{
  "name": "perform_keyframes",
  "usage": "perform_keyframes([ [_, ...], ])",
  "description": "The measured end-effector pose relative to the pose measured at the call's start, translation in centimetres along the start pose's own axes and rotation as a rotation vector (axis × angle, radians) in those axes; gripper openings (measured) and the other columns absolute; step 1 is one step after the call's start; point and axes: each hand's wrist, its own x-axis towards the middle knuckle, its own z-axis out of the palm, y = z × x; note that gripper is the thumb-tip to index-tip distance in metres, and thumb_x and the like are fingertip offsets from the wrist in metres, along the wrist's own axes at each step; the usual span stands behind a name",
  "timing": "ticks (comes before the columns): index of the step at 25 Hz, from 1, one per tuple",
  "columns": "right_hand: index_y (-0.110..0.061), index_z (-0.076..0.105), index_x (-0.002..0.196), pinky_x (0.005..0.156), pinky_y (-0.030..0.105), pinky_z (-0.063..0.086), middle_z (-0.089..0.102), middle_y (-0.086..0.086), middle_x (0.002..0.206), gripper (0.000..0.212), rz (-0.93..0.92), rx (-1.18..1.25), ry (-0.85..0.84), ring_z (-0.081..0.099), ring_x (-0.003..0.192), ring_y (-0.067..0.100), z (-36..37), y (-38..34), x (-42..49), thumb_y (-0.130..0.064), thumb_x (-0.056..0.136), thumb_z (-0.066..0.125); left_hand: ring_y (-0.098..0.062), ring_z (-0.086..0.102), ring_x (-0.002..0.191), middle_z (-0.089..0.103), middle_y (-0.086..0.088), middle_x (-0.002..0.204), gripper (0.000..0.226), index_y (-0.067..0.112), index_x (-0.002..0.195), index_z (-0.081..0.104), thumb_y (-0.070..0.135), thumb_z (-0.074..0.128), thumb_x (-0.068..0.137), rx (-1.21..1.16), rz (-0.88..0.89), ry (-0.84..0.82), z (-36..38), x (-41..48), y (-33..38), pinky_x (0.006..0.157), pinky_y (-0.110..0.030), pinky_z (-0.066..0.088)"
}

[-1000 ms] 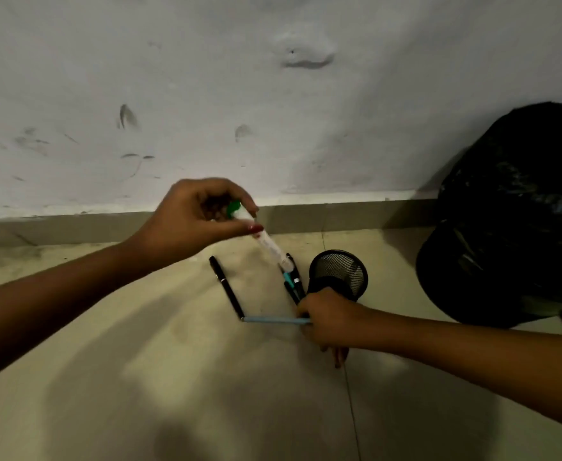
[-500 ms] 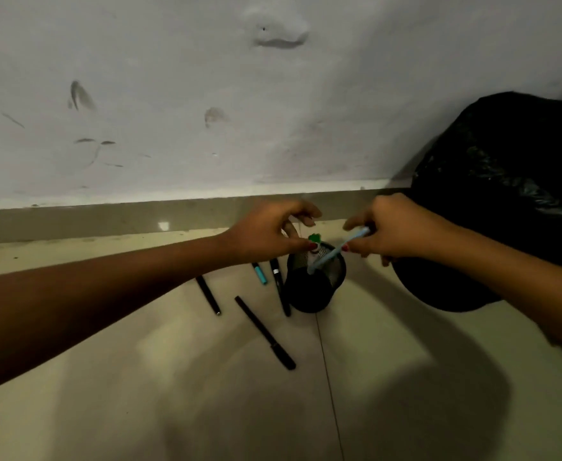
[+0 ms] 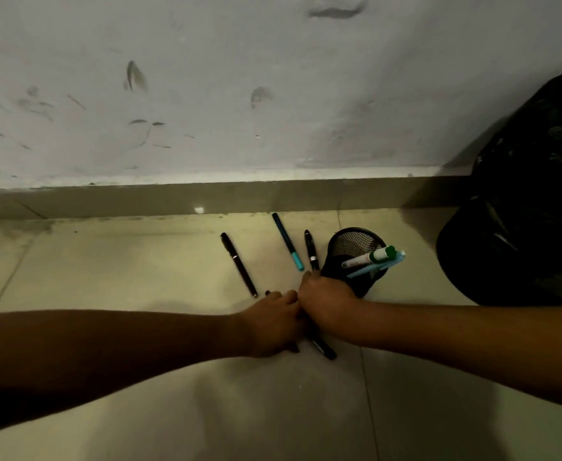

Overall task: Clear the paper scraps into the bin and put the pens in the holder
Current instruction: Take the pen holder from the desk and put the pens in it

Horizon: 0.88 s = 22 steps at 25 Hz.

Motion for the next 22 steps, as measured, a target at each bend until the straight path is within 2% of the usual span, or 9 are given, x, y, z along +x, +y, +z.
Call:
perform_keyframes([
  [2,0.003,0.073,0.07,0.029,0.019,0.042,0.07,0.021,0.065,0.048,0.046,0.124,0.051,0.06,0.035,0.019,2.2,-0.2,1.7,-0.028,0.039,0.091,-0.027,0.065,0.076,0.07,-0.009,0.085,0.021,0.013,0.087,0.064,0.022,0.072,0.07,0.077,0.072,0.1,0.9,-0.2,-0.1,0.055,-0.026,0.05],
  [3,0.001,0.073,0.074,0.029,0.019,0.042,0.07,0.021,0.065,0.046,0.092,0.121,0.065,0.059,0.034,0.018,2.1,0.1,2.1,-0.031,0.044,0.089,-0.023,0.065,0.068,0.07,-0.005,0.08,0.013,0.015,0.084,0.065,0.02,0.066,0.073,0.122,0.105,0.14,1.1,-0.3,-0.5,0.05,-0.023,0.048],
  [5,0.004,0.056,0.113,0.056,0.032,0.055,0.063,0.026,0.099,0.037,0.138,0.117,0.07,0.068,0.069,0.029,0.4,0.5,1.7,-0.015,0.082,0.063,-0.017,0.062,0.063,0.069,-0.002,0.081,0.014,0.017,0.087,0.062,0.023,0.061,0.074,0.224,0.143,0.183,0.4,-0.9,-1.5,0.048,-0.021,0.045],
  [7,-0.001,0.029,0.13,0.061,0.037,0.052,0.056,0.024,0.109,0.048,0.003,0.297,0.199,0.062,0.085,0.035,-0.2,1.8,0.9,0.001,0.087,0.049,-0.024,0.059,0.069,0.064,-0.011,0.088,0.016,0.011,0.093,0.054,0.012,0.063,0.079,0.107,0.19,0.182,-1.4,-2.6,-2.0,0.055,-0.028,0.046],
  [9,-0.013,0.029,0.125,0.05,0.032,0.048,0.057,0.014,0.089,0.056,-0.07,0.617,0.258,0.061,0.074,0.029,-1.5,3.2,-1.7,0.0,0.079,0.059,-0.017,0.053,0.074,0.058,-0.01,0.09,0.016,0.013,0.091,0.047,0.001,0.055,0.084,-0.18,0.142,0.27,-3.5,-4.2,-2.0,0.063,-0.029,0.043],
  [12,-0.025,0.029,0.128,0.057,0.024,0.05,0.054,0.0,0.074,0.068,-0.096,0.858,0.562,0.059,0.065,0.013,-3.7,5.4,-6.4,-0.003,0.075,0.066,-0.001,0.054,0.072,0.051,0.011,0.084,0.025,0.024,0.084,0.04,0.001,0.047,0.09,-0.756,-0.255,0.678,-6.6,-6.0,0.1,0.066,-0.015,0.044],
  [14,-0.029,0.026,0.133,0.057,0.022,0.05,0.057,-0.002,0.074,0.078,-0.019,0.939,0.737,0.059,0.06,0.011,-5.1,7.6,-8.0,-0.005,0.073,0.07,0.002,0.061,0.074,0.055,0.009,0.085,0.027,0.029,0.085,0.039,0.003,0.043,0.092,-1.021,-0.351,0.973,-9.1,-5.0,1.1,0.063,-0.012,0.049],
  [17,-0.015,0.051,0.118,0.063,0.044,0.058,0.061,-0.001,0.081,0.049,0.063,0.932,0.856,0.066,0.063,0.023,-5.7,9.7,-7.4,-0.005,0.073,0.07,0.002,0.063,0.073,0.059,0.003,0.086,0.018,0.022,0.091,0.042,0.005,0.047,0.091,-1.089,-0.242,1.032,-12.2,-1.6,1.0,0.063,-0.011,0.05],
  [22,-0.005,0.069,0.084,0.068,0.027,0.052,0.067,0.008,0.079,0.013,0.043,0.86,0.796,0.064,0.077,0.021,-5.1,11.4,-4.2,-0.005,0.072,0.075,-0.003,0.057,0.07,0.061,-0.012,0.09,0.013,0.001,0.1,0.053,0.003,0.055,0.087,-0.936,-0.193,0.898,-11.3,4.5,0.3,0.06,-0.004,0.045],
])
